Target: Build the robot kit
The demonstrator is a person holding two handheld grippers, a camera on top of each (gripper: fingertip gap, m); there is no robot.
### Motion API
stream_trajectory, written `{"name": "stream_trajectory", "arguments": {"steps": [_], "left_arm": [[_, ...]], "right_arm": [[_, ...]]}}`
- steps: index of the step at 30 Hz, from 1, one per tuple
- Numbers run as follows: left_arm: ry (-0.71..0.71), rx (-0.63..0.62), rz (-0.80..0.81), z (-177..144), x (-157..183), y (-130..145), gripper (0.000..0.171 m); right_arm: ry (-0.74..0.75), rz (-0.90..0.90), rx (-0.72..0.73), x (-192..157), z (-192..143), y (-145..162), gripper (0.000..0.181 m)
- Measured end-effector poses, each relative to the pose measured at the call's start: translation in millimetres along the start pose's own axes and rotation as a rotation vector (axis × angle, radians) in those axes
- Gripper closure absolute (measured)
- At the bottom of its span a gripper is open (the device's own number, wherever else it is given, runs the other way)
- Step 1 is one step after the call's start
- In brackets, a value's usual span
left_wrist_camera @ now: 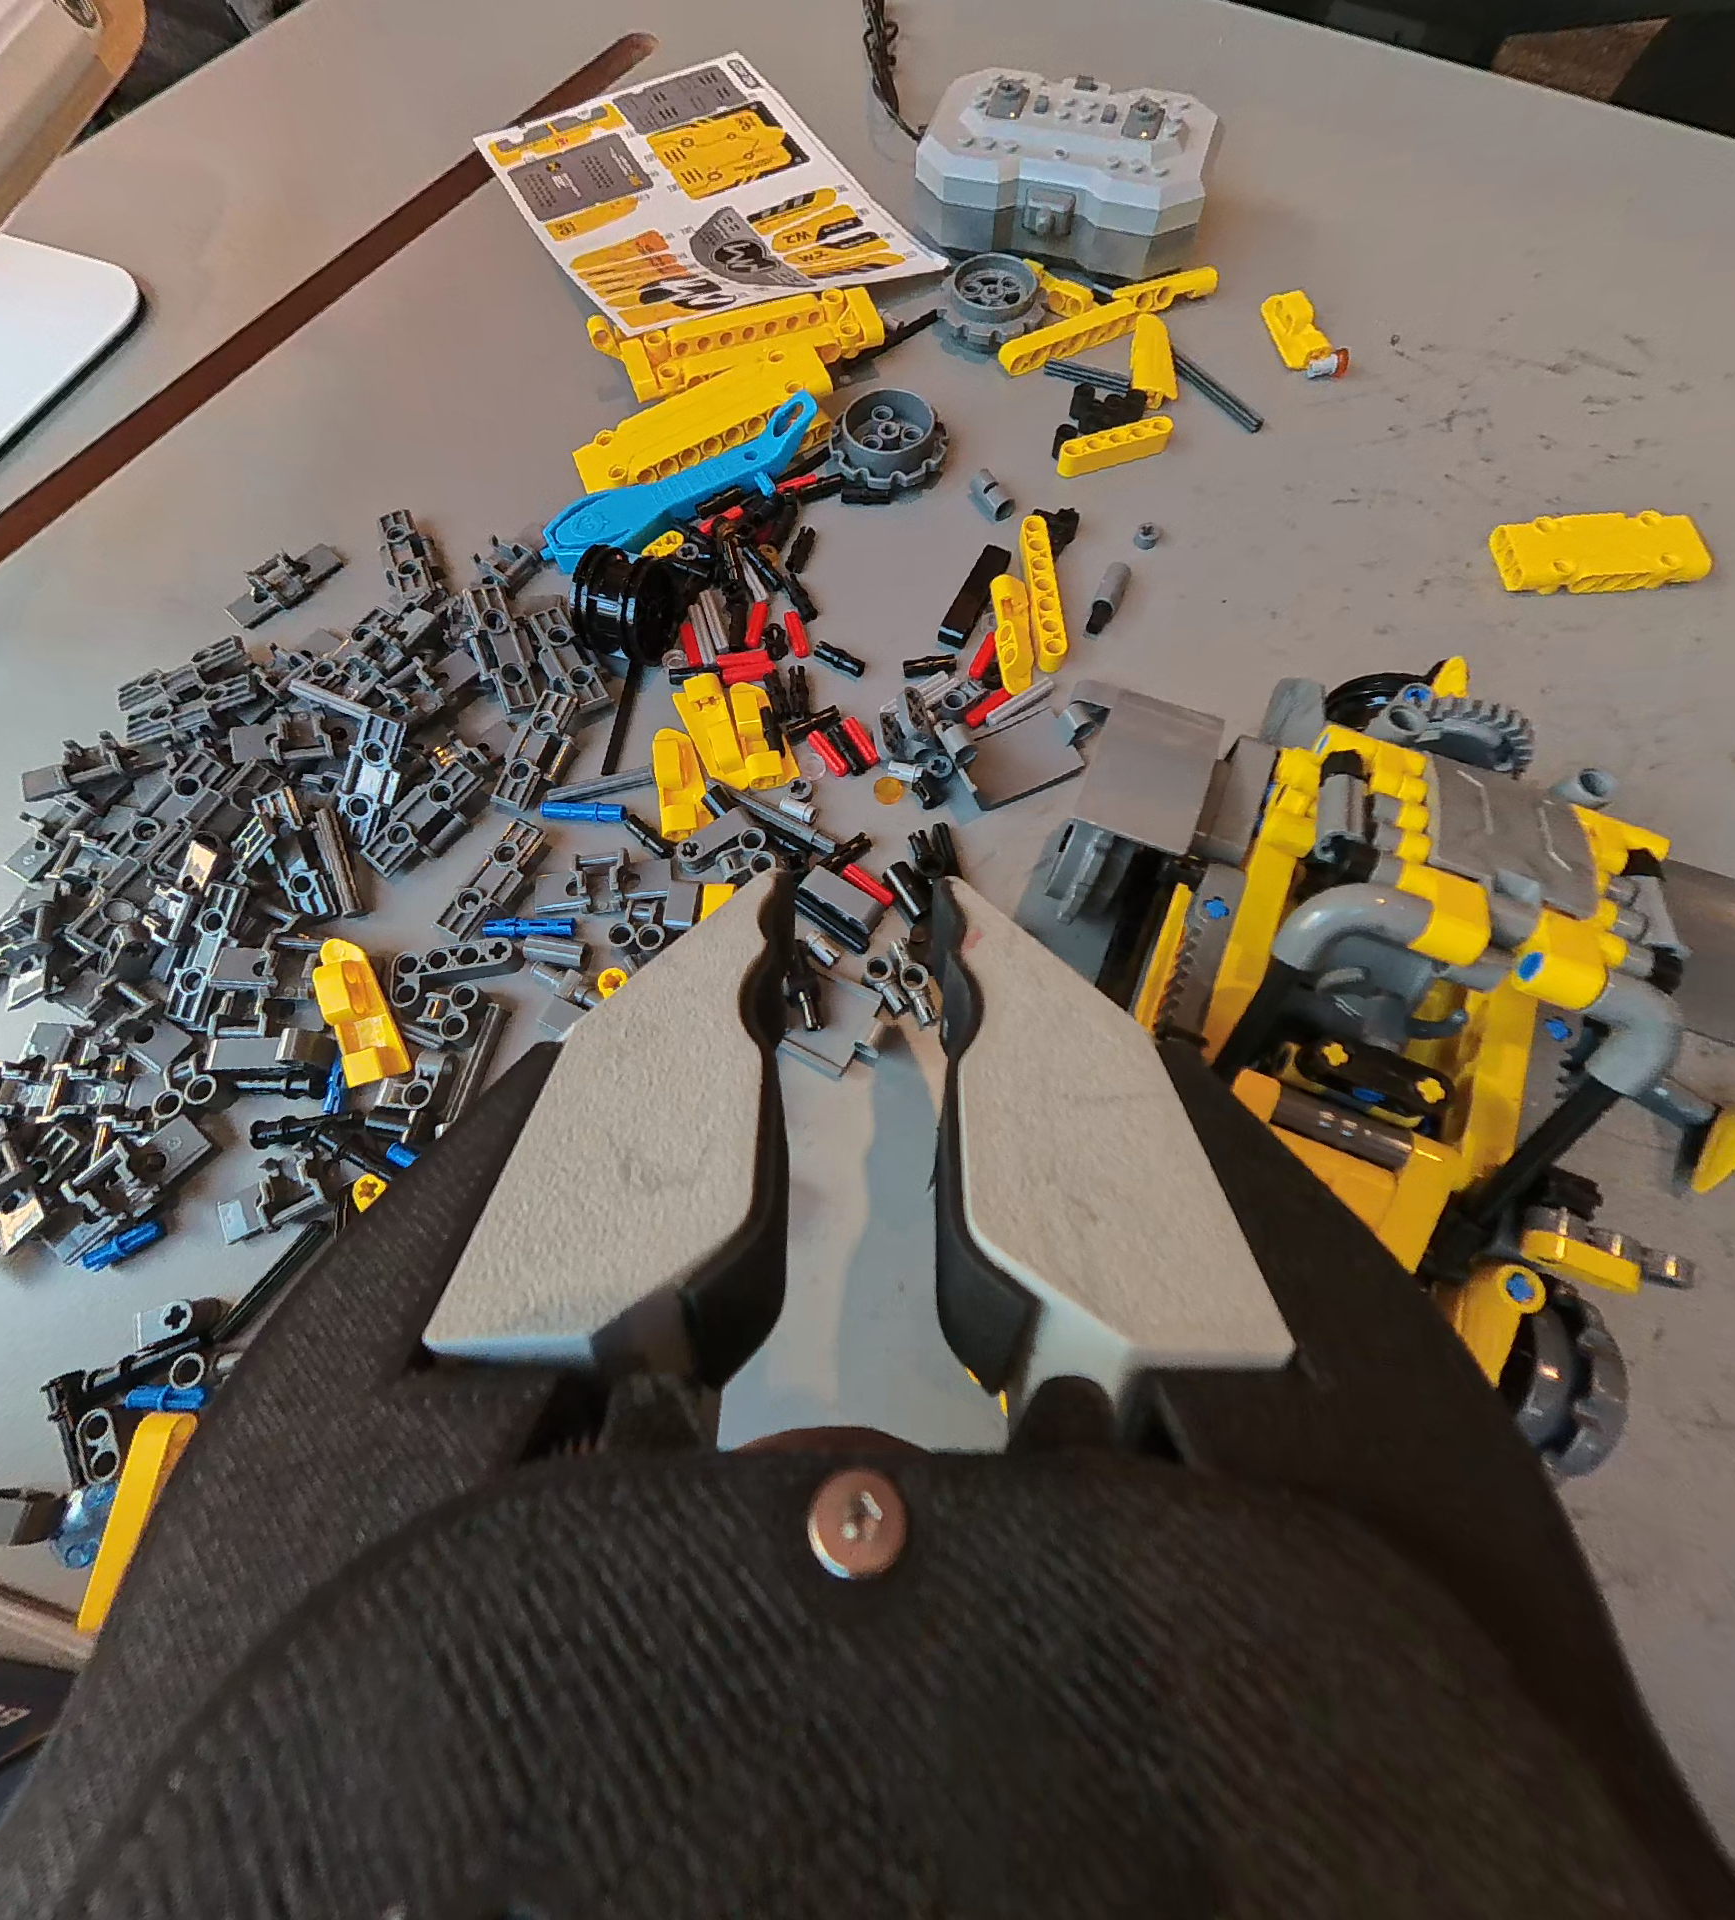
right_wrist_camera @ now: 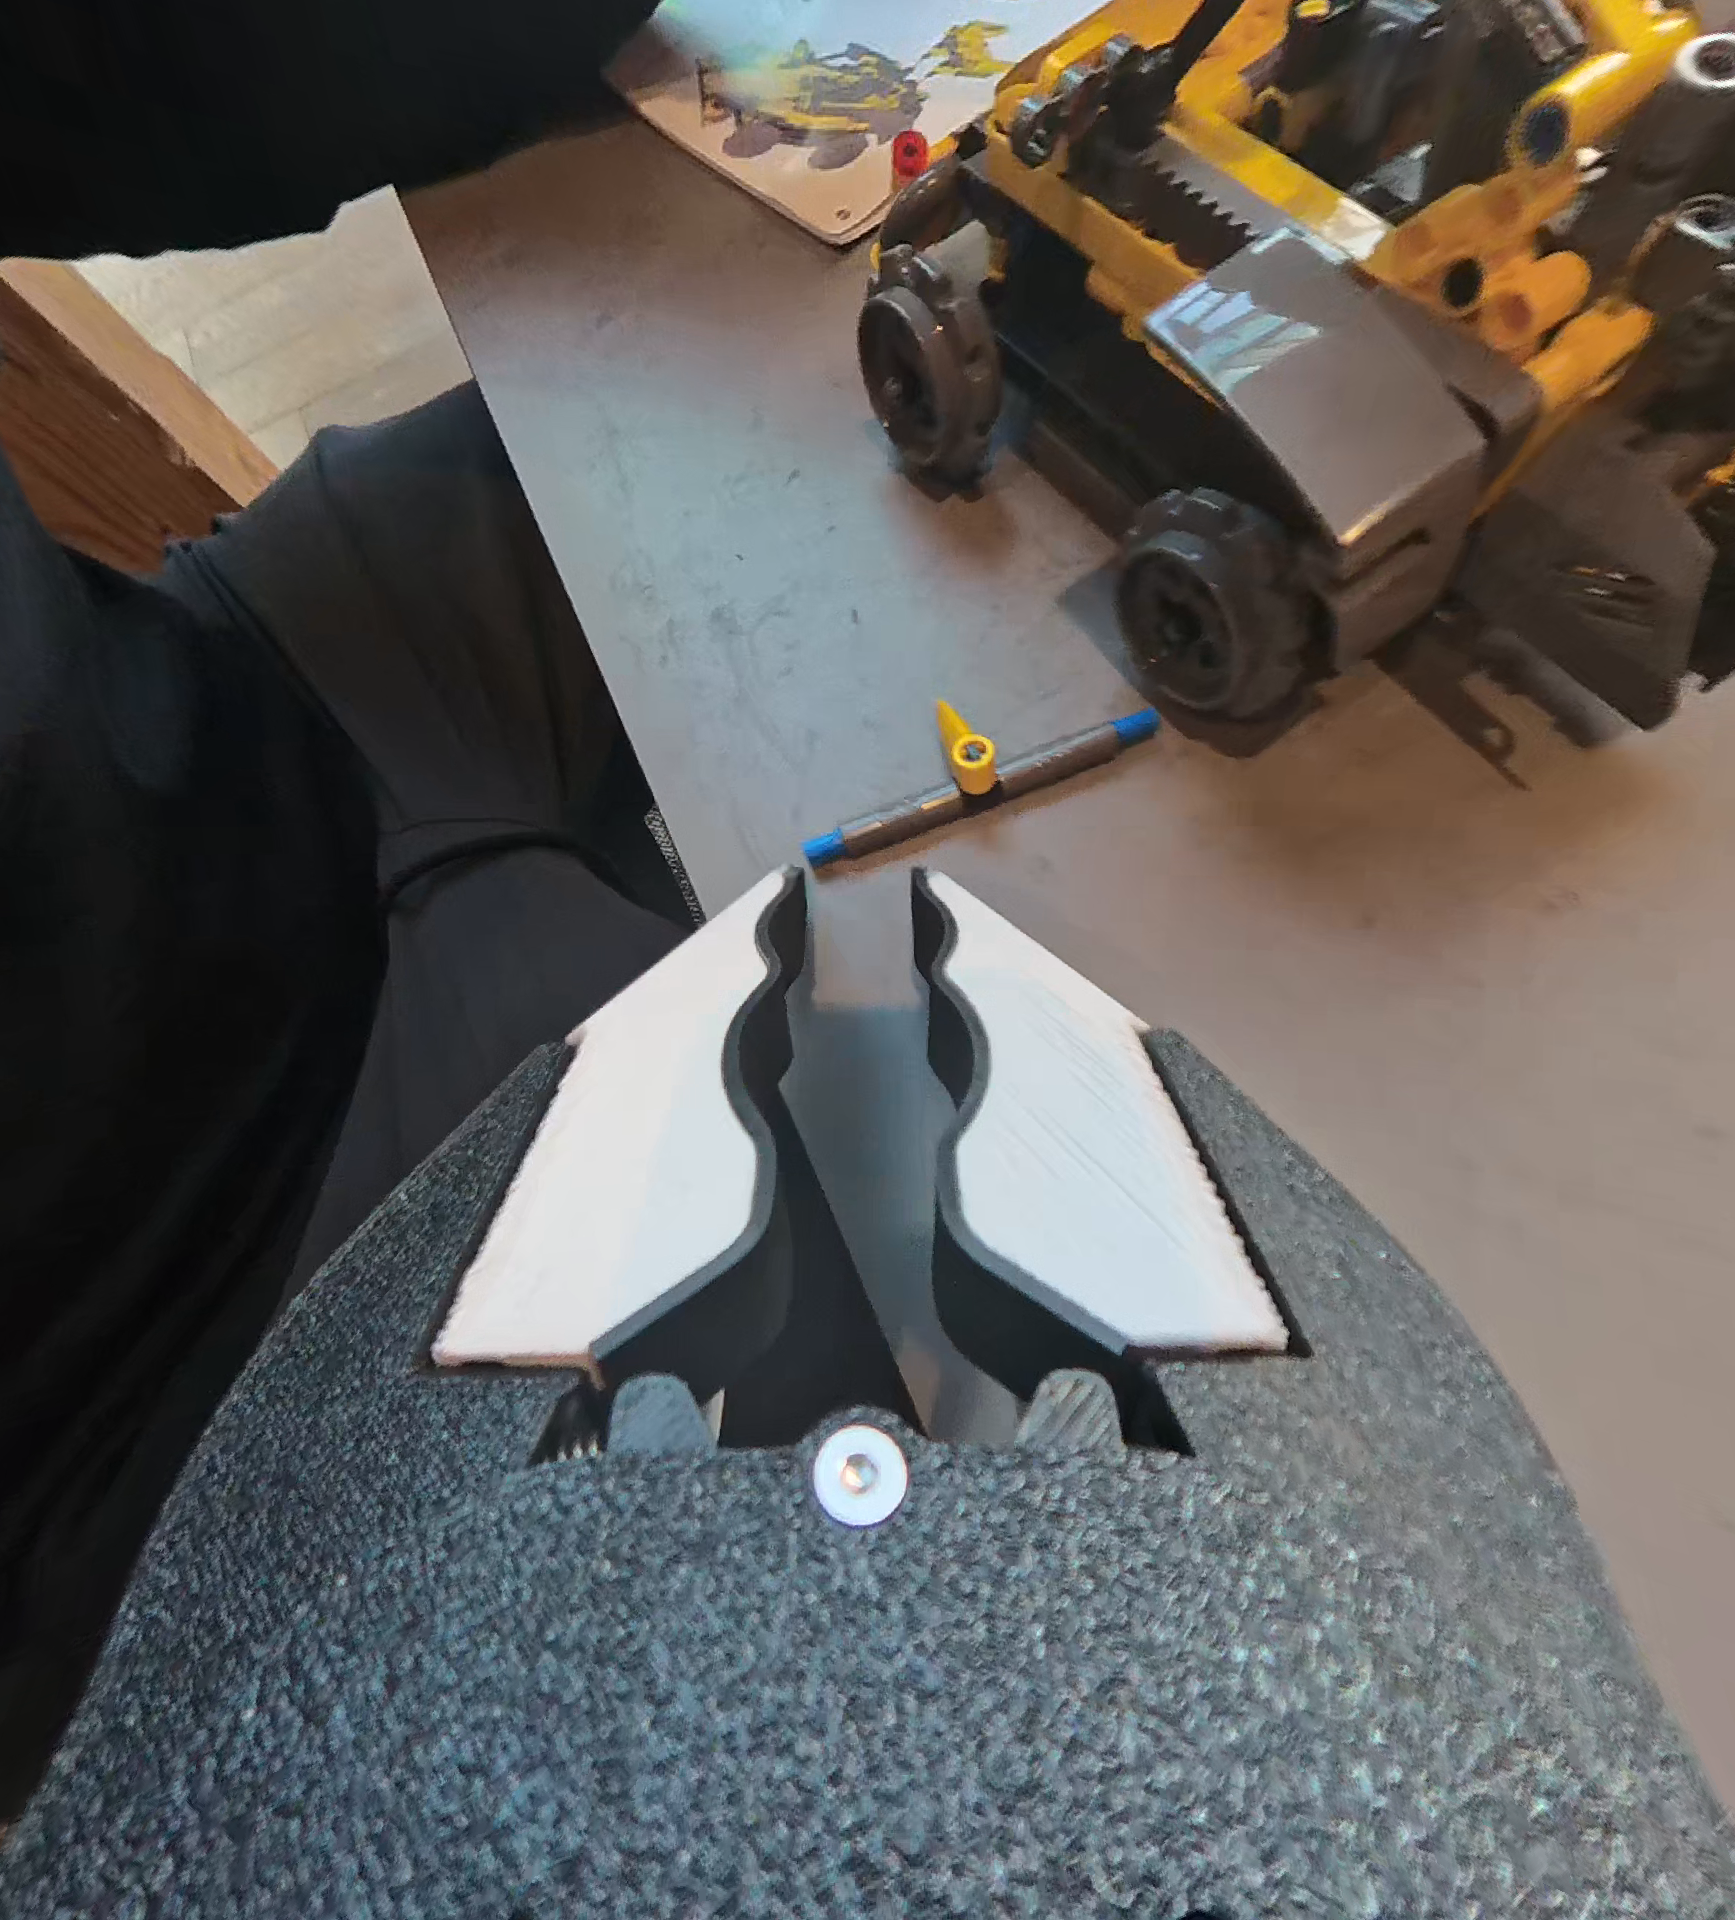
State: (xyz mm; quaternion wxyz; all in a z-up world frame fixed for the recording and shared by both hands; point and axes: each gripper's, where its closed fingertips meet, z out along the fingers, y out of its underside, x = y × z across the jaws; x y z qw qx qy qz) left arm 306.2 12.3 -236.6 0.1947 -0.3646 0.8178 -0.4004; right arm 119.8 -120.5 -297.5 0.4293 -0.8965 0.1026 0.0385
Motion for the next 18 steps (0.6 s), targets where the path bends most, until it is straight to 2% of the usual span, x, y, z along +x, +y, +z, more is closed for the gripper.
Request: {"name": "stream_trajectory", "arguments": {"steps": [10,13,16,18], "left_arm": [[0.004,-0.001,0.0,0.0,0.7,0.0,0.148],[0.004,0.002,-0.001,-0.5,0.7,-0.5,0.148],[0.006,0.003,-0.002,-0.8,0.9,-0.9,0.147],[0.008,0.005,-0.001,-0.8,1.8,-1.4,0.147]], "right_arm": [[0.014,0.004,0.0,-2.9,13.4,-9.2,0.159],[-0.029,-0.011,-0.001,-13.1,15.7,-11.7,0.158],[-0.002,-0.033,0.04,-9.8,5.2,-20.8,0.157],[0.062,-0.021,0.081,5.7,-10.5,-29.9,0.157]]}}
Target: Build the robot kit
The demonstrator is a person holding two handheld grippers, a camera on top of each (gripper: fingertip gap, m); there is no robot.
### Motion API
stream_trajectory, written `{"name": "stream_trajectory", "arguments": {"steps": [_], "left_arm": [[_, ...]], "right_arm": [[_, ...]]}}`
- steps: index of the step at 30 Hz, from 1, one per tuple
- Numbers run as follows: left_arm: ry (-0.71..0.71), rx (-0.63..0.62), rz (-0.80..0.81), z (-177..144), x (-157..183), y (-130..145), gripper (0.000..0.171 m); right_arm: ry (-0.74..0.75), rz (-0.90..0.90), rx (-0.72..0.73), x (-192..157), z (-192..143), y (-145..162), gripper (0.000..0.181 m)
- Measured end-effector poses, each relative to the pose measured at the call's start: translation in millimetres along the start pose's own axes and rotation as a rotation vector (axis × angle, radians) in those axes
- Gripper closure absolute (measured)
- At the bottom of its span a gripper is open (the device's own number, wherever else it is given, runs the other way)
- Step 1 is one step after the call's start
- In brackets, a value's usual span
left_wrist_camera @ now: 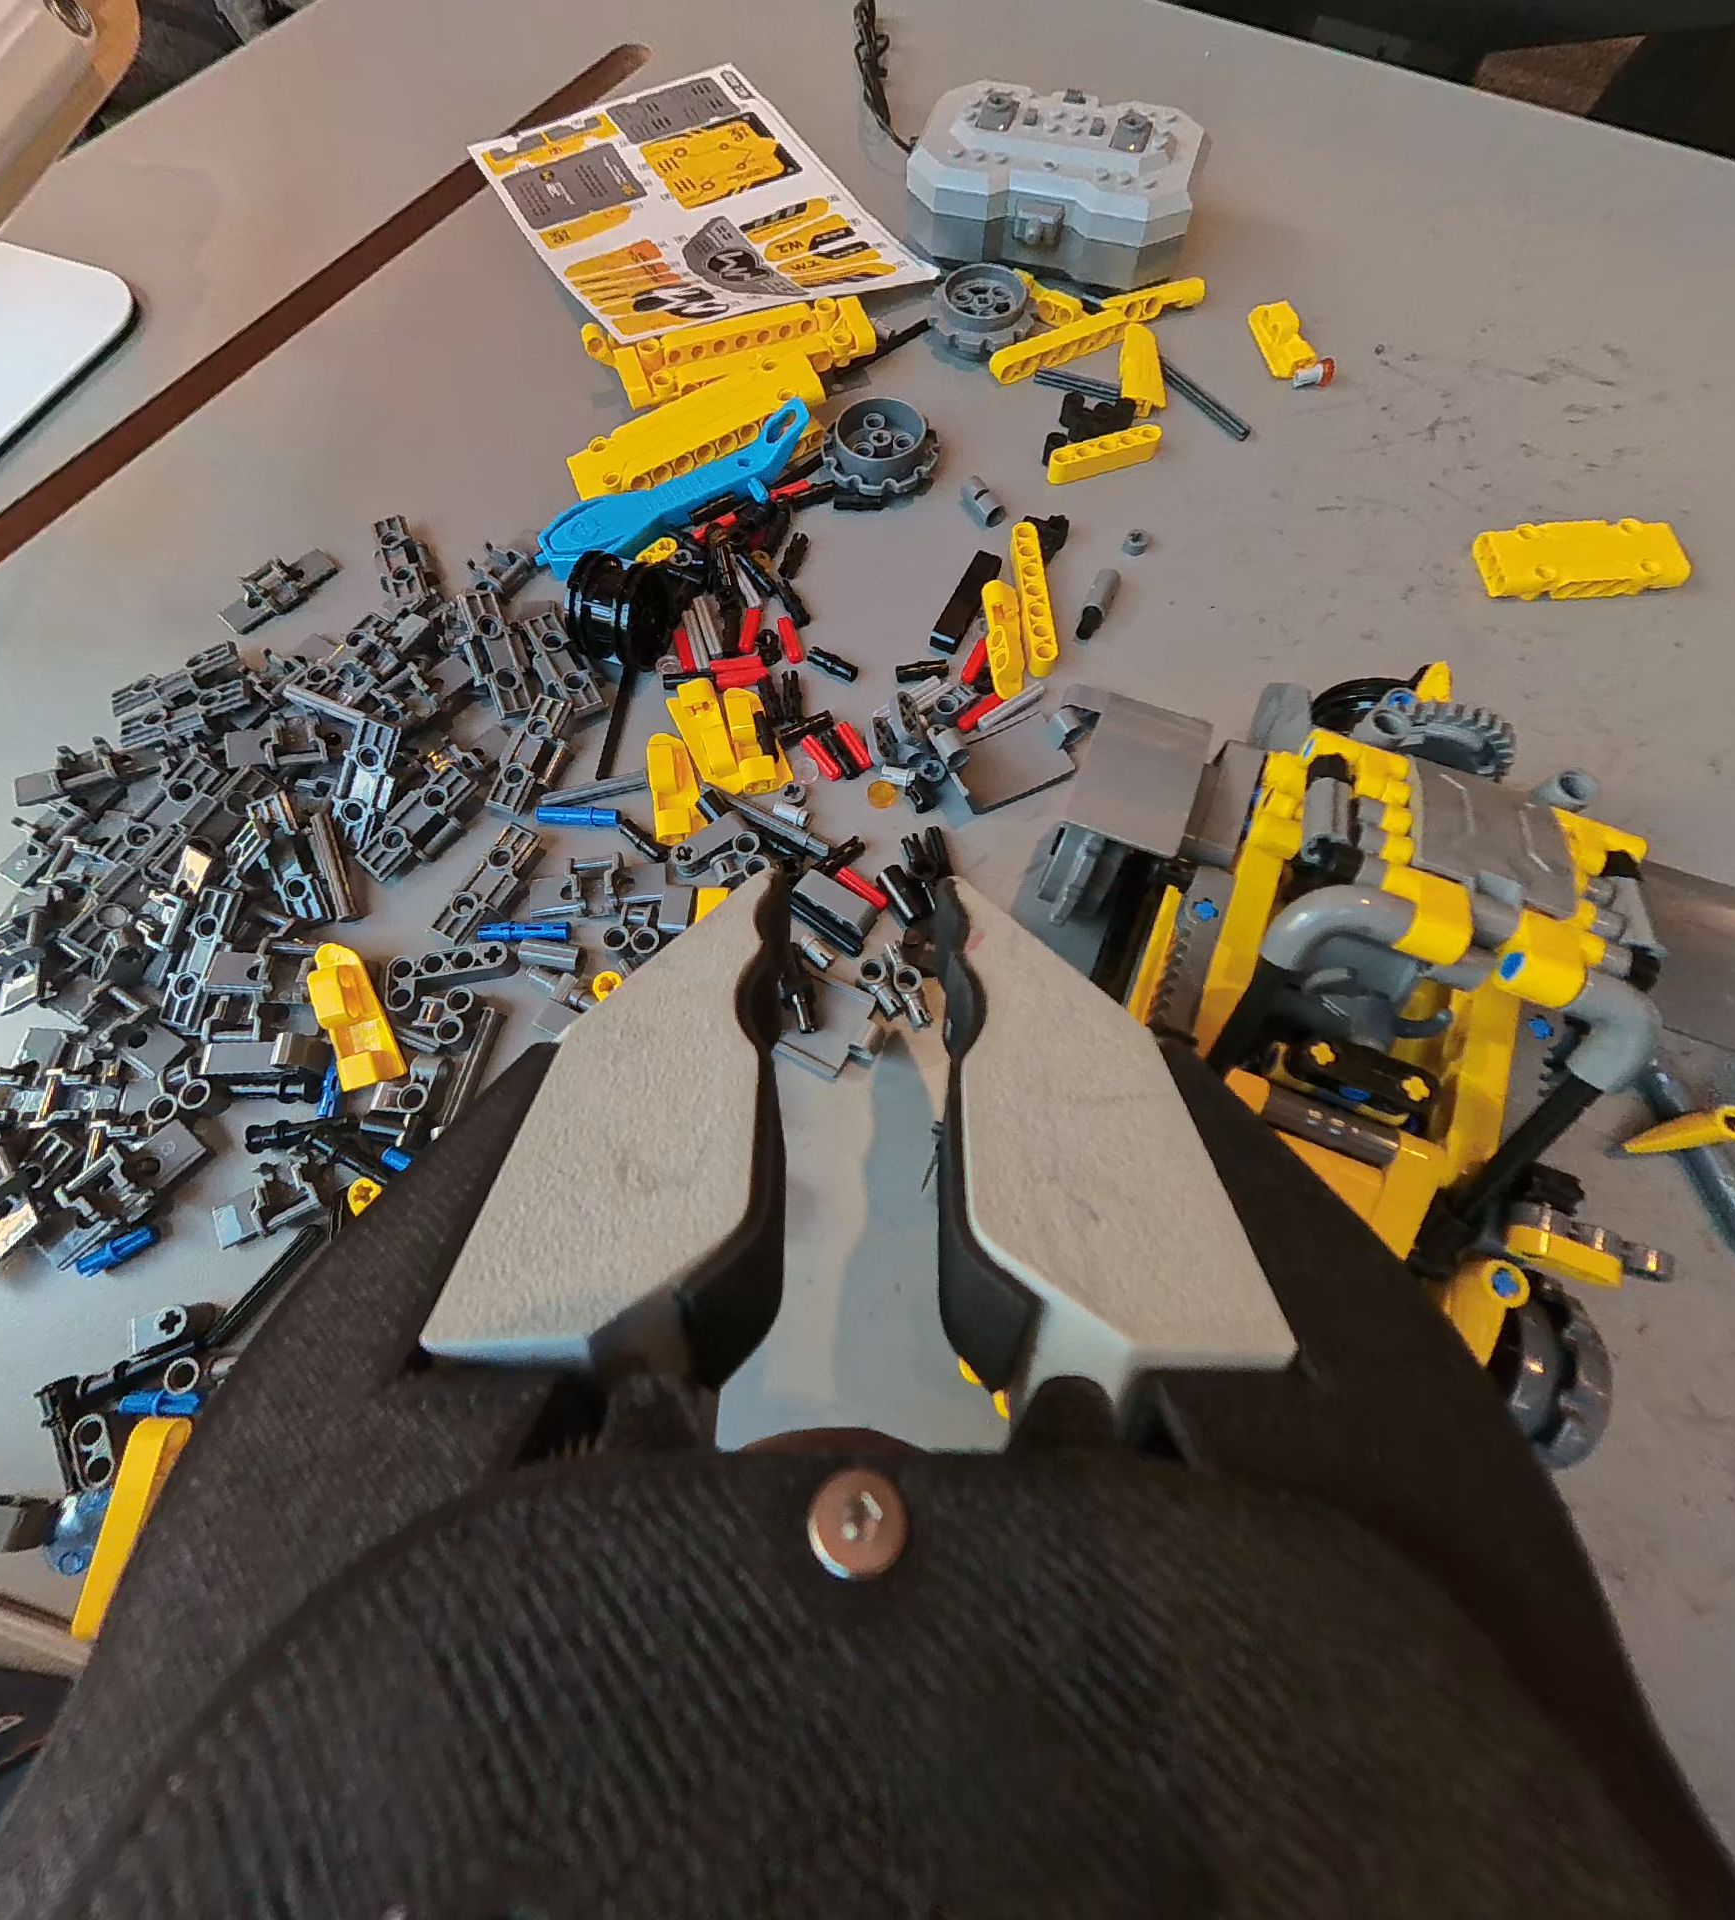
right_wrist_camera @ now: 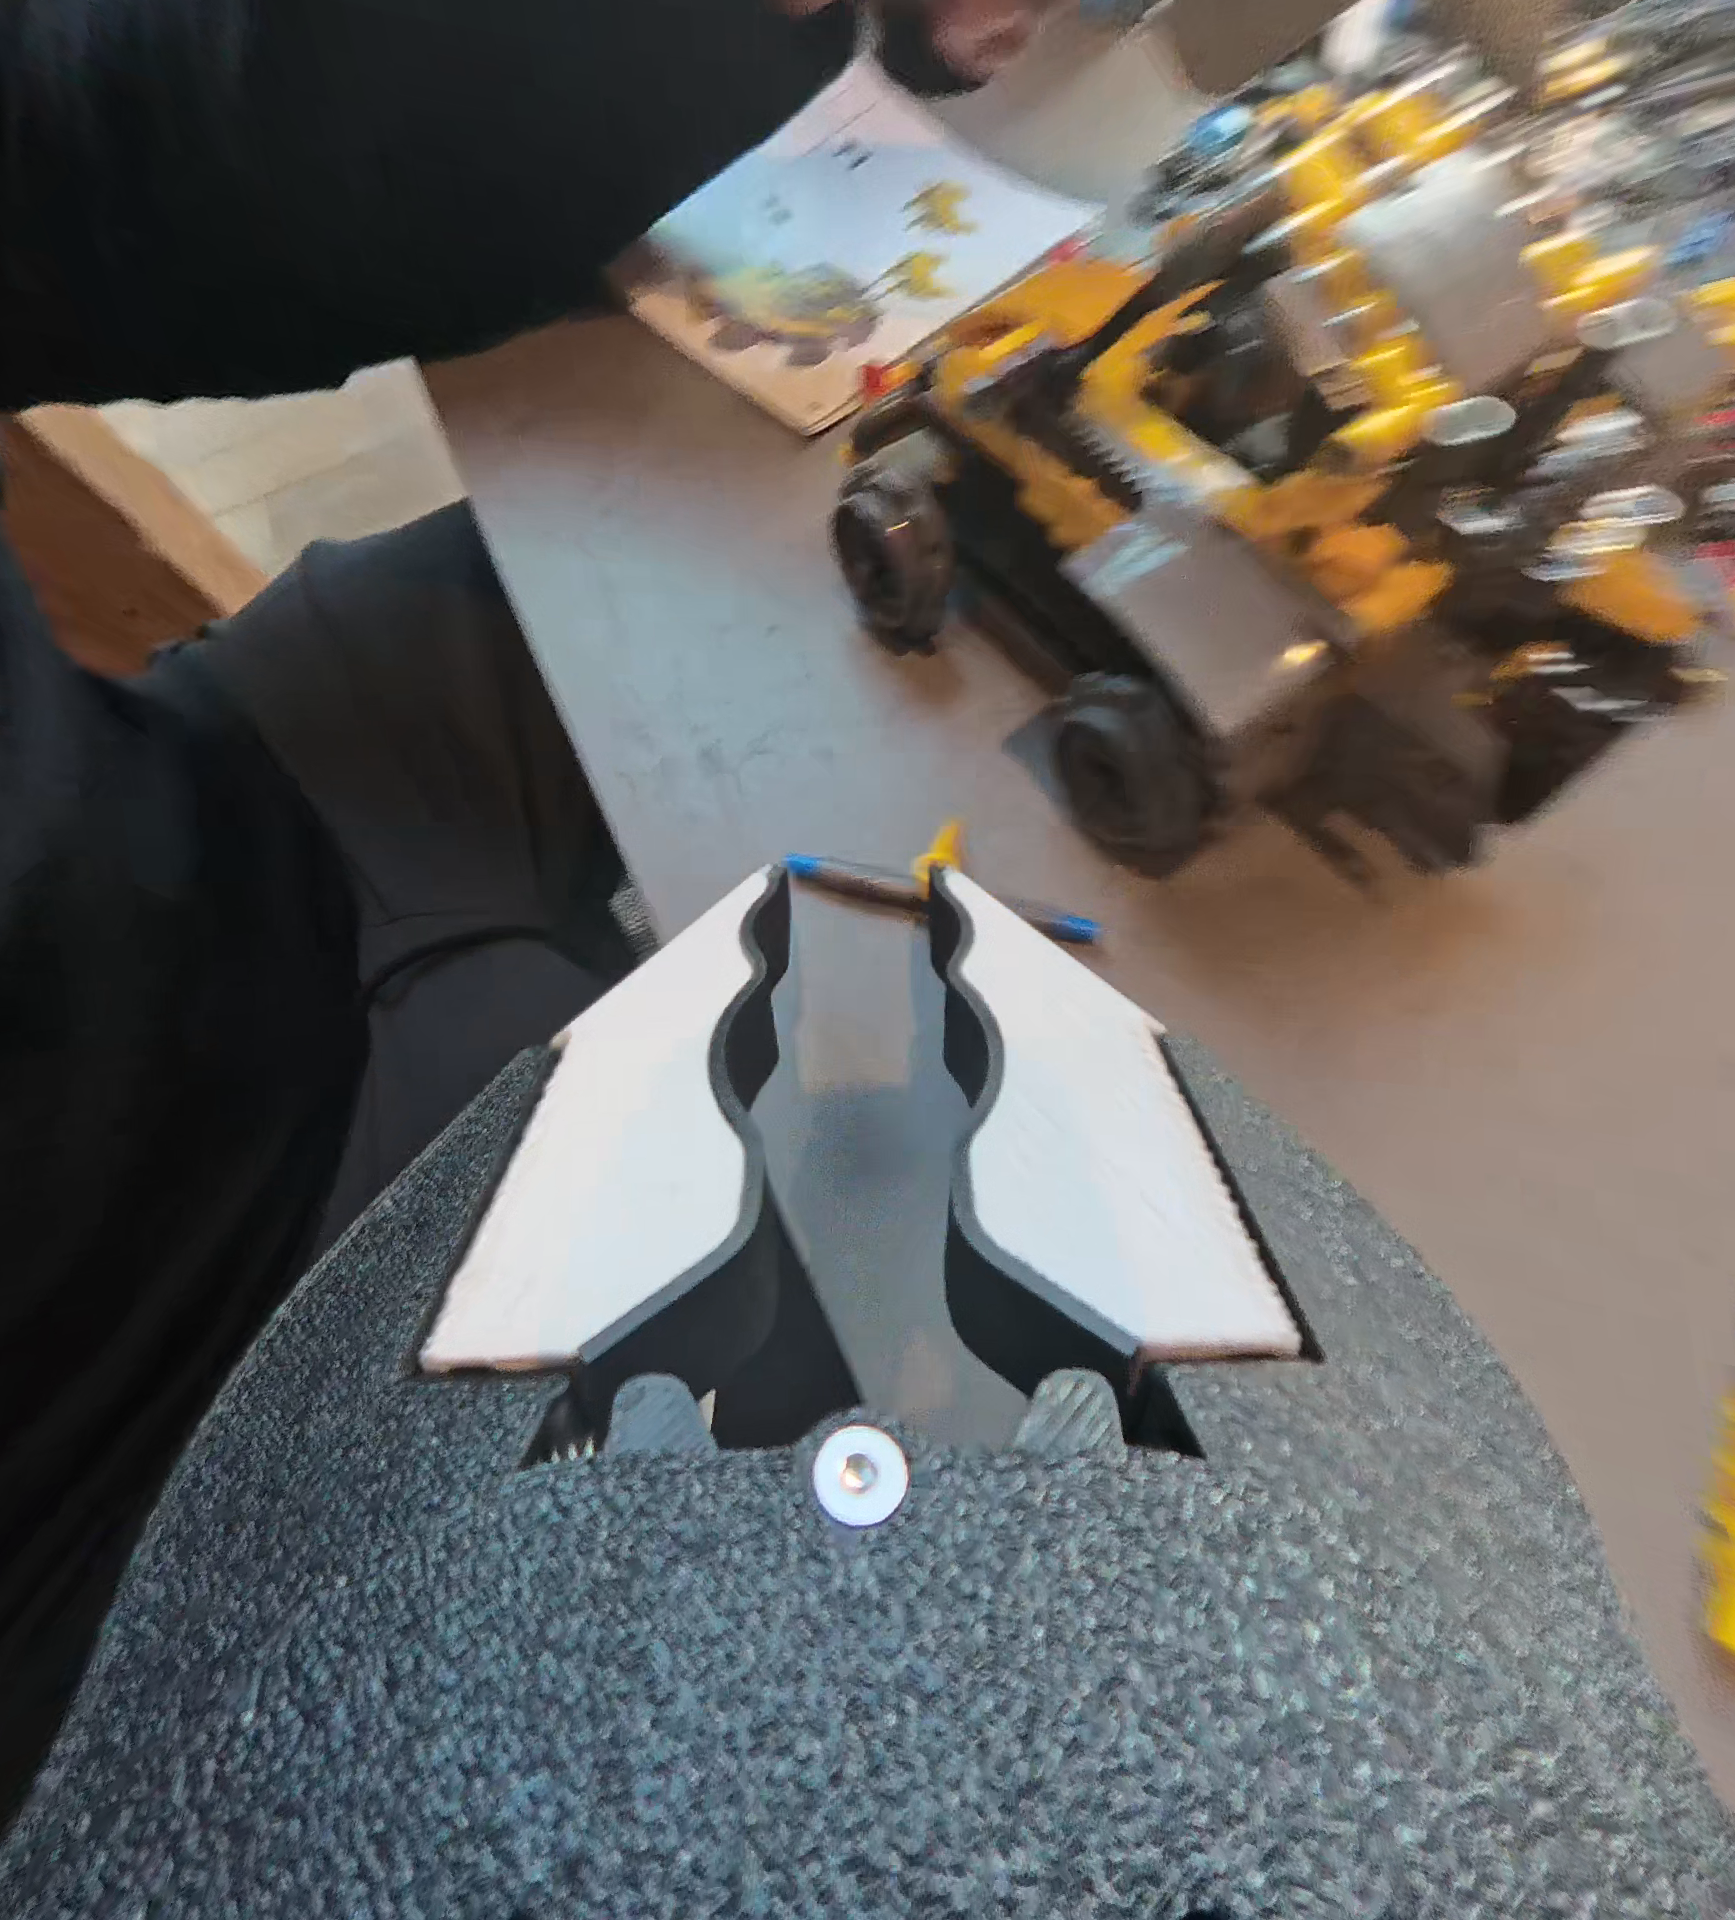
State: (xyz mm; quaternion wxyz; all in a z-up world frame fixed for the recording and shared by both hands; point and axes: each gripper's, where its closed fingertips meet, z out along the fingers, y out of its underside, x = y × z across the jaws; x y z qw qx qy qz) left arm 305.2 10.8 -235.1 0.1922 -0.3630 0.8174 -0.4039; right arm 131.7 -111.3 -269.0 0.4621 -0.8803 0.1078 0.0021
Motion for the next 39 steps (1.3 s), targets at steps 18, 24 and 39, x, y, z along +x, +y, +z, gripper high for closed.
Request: {"name": "stream_trajectory", "arguments": {"steps": [18,24,39], "left_arm": [[-0.02,-0.024,0.004,1.4,-4.1,4.5,0.144],[-0.031,-0.016,-0.024,-3.6,-12.4,3.5,0.141],[-0.074,-0.017,-0.138,6.1,-25.5,8.3,0.148]], "right_arm": [[0.557,0.228,0.003,199.0,-42.8,-23.4,0.152],[0.544,0.162,0.121,230.4,-29.0,-63.1,0.148],[0.593,0.104,0.199,258.9,-8.5,-69.9,0.17]]}}
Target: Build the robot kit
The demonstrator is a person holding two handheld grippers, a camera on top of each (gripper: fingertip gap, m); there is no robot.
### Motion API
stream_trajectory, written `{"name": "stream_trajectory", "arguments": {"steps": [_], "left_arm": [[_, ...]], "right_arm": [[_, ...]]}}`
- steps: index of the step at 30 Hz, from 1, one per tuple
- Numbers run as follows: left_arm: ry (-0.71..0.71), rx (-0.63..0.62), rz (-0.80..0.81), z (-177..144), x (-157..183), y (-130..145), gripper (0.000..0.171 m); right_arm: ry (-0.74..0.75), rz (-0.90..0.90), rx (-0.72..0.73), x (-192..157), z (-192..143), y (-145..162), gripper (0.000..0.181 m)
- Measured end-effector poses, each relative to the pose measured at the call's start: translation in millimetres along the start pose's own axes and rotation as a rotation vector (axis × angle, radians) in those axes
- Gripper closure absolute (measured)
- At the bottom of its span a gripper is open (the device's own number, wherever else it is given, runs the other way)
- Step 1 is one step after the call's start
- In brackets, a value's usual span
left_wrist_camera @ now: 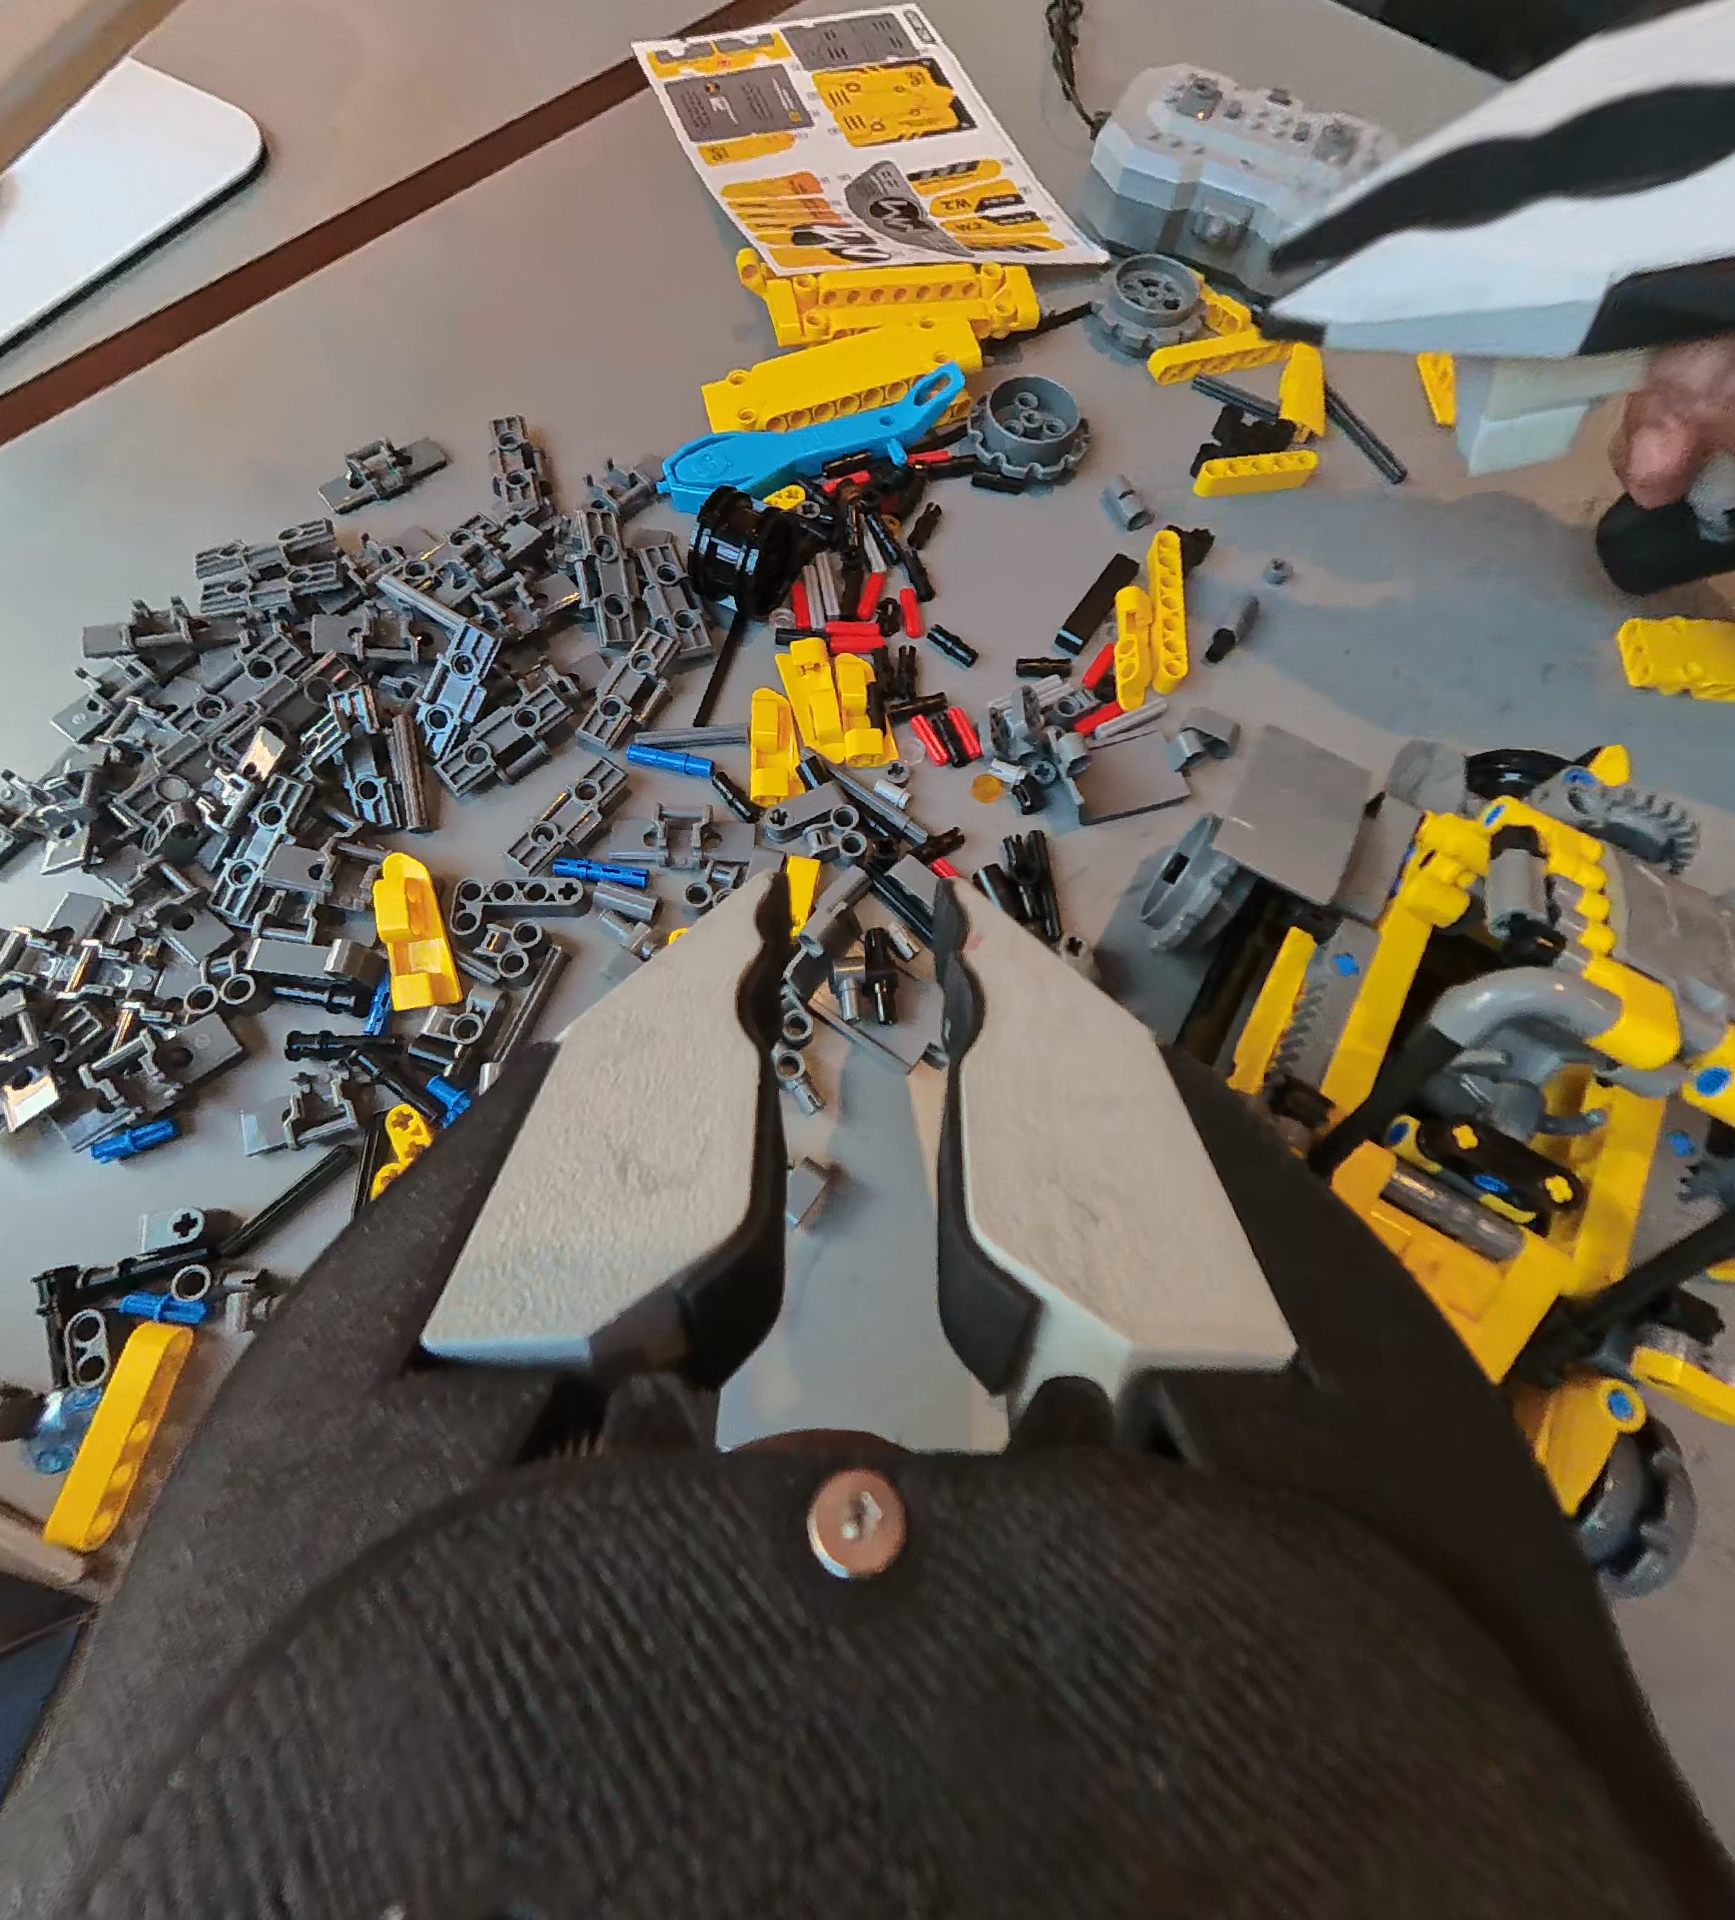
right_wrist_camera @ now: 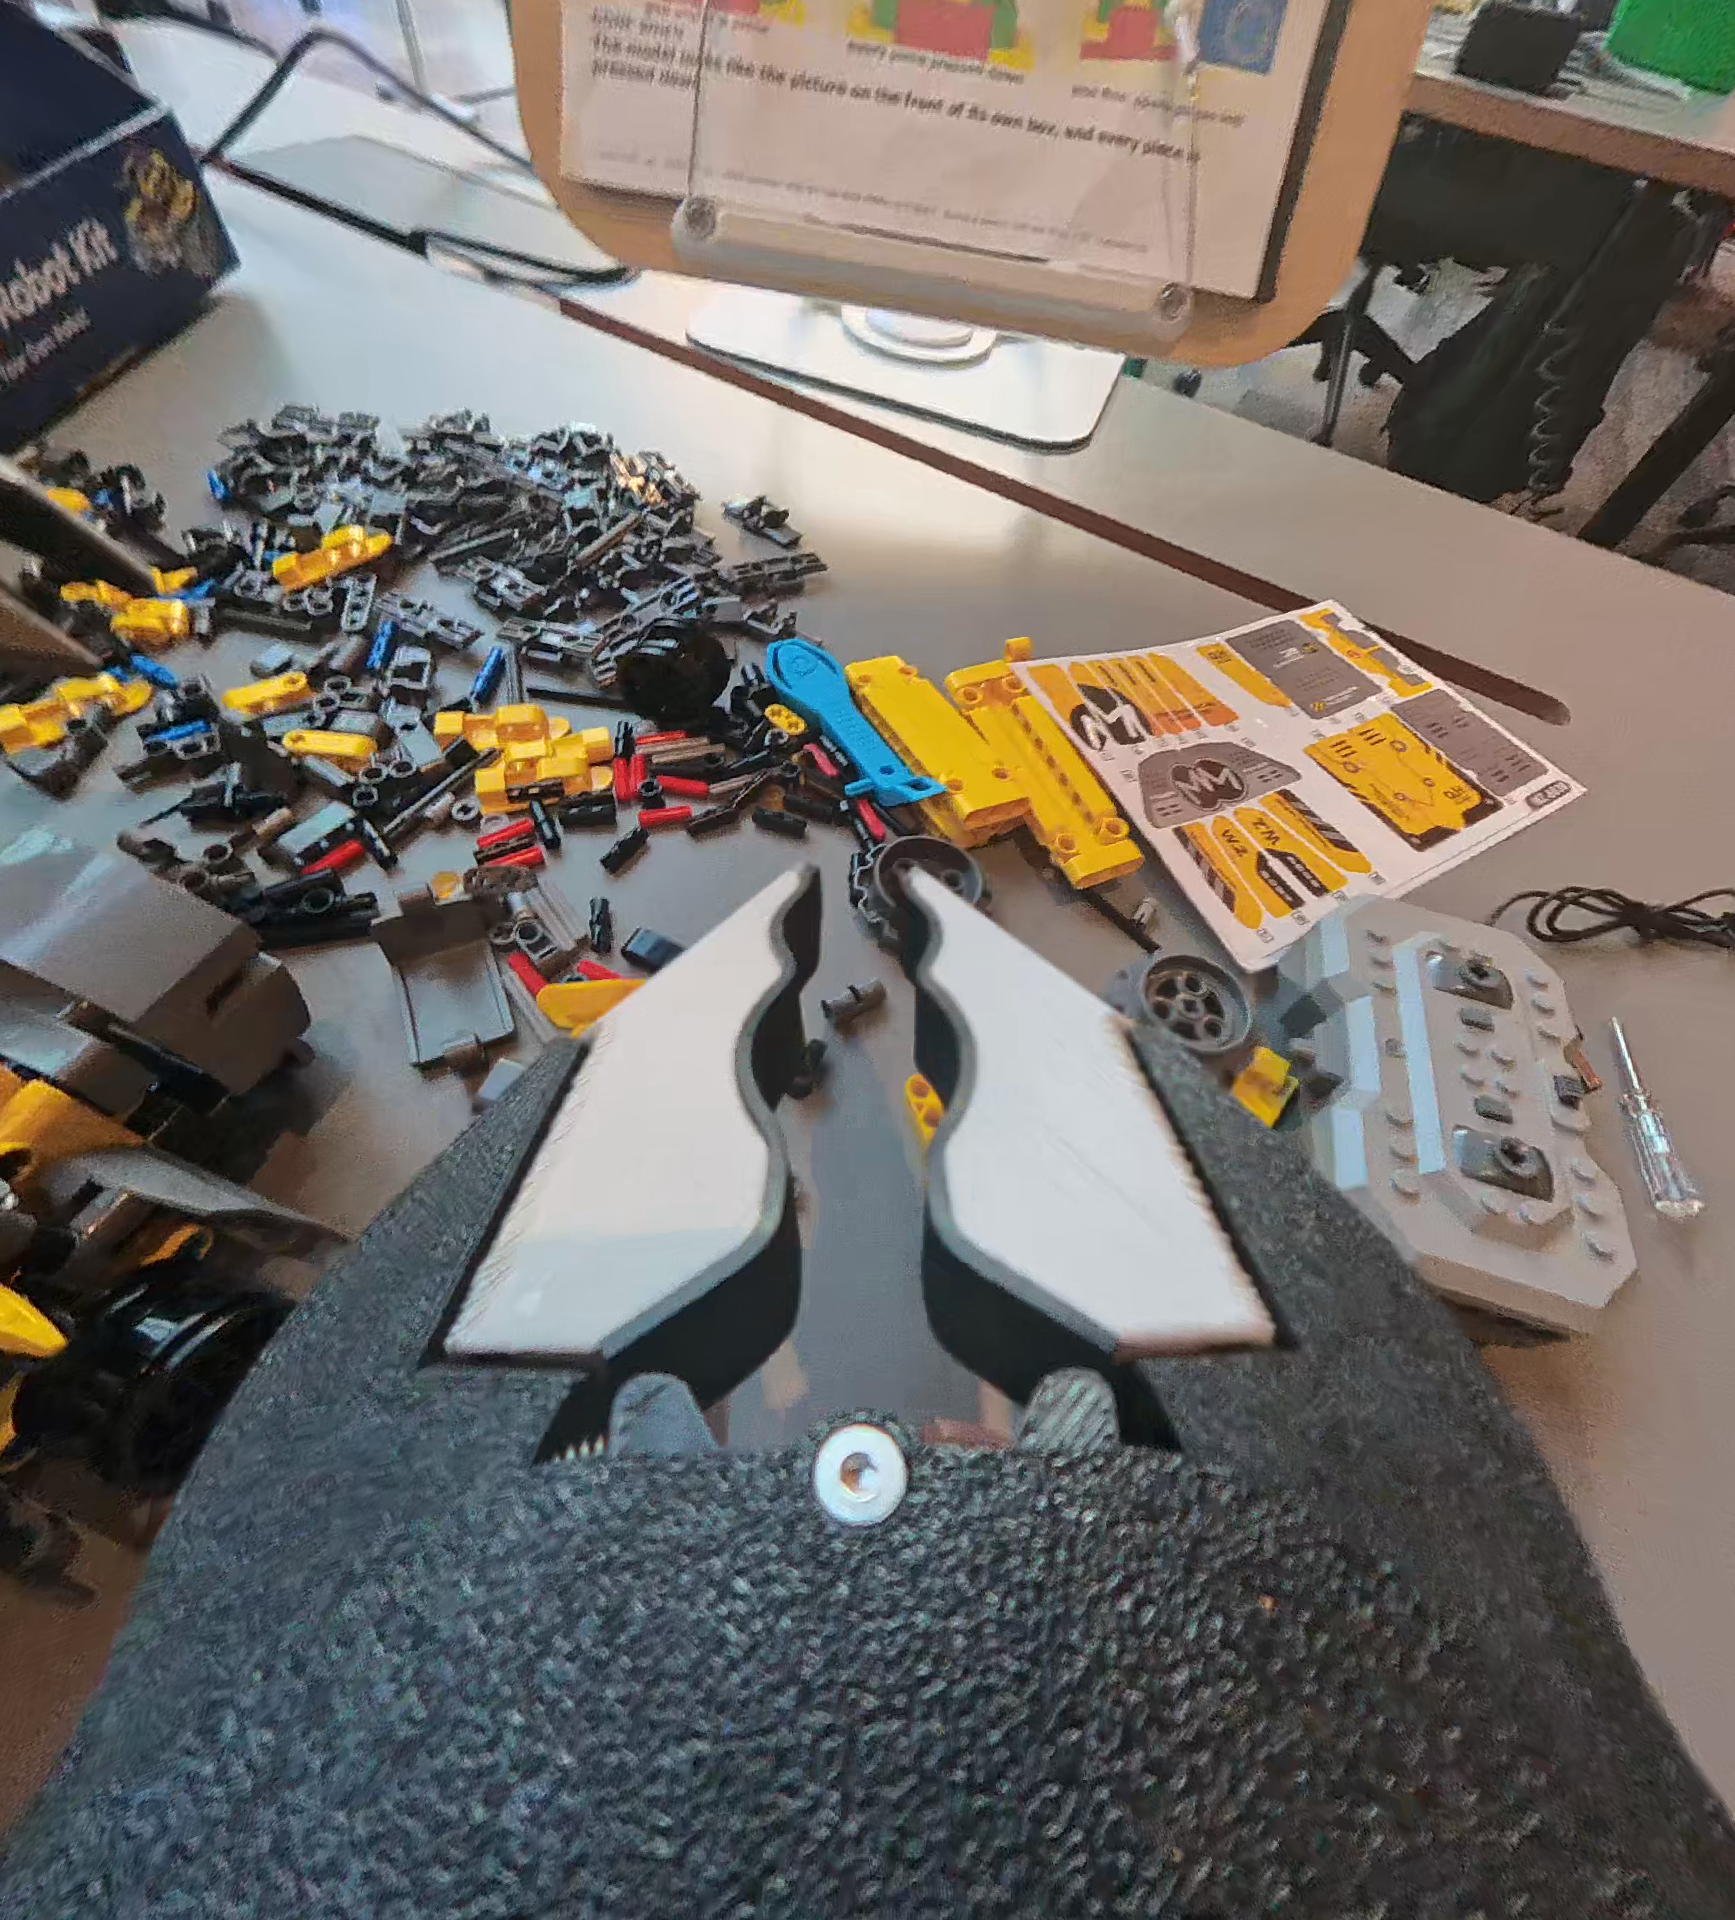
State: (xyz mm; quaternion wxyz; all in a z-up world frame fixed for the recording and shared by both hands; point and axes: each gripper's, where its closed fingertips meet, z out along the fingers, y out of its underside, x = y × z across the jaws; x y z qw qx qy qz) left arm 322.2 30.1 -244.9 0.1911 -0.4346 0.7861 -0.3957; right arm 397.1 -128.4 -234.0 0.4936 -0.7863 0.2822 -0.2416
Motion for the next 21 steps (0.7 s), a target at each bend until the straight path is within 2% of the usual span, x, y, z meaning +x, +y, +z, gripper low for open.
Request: {"name": "stream_trajectory", "arguments": {"steps": [8,21], "left_arm": [[-0.032,-0.012,0.022,5.4,-0.2,3.5,0.147],[-0.026,-0.01,-0.012,8.1,-5.9,5.0,0.14]], "right_arm": [[-0.013,-0.146,-0.056,-25.4,11.9,5.7,0.172],[0.02,-0.162,-0.108,-21.4,19.5,15.7,0.174]]}}
